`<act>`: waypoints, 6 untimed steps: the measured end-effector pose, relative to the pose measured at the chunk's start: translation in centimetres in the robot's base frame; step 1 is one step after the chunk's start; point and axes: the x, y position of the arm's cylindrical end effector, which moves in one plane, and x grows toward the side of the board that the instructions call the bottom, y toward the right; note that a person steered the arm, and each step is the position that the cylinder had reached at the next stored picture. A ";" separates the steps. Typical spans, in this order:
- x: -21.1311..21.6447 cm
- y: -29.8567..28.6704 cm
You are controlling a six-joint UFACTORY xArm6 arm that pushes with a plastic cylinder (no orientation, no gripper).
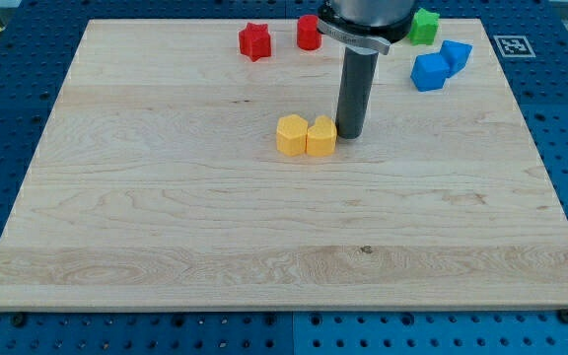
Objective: Move your arm slightly right
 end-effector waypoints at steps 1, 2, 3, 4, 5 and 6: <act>0.0 0.0; 0.0 2.9; 0.0 5.5; 0.8 9.1; 0.8 10.0; 1.2 10.5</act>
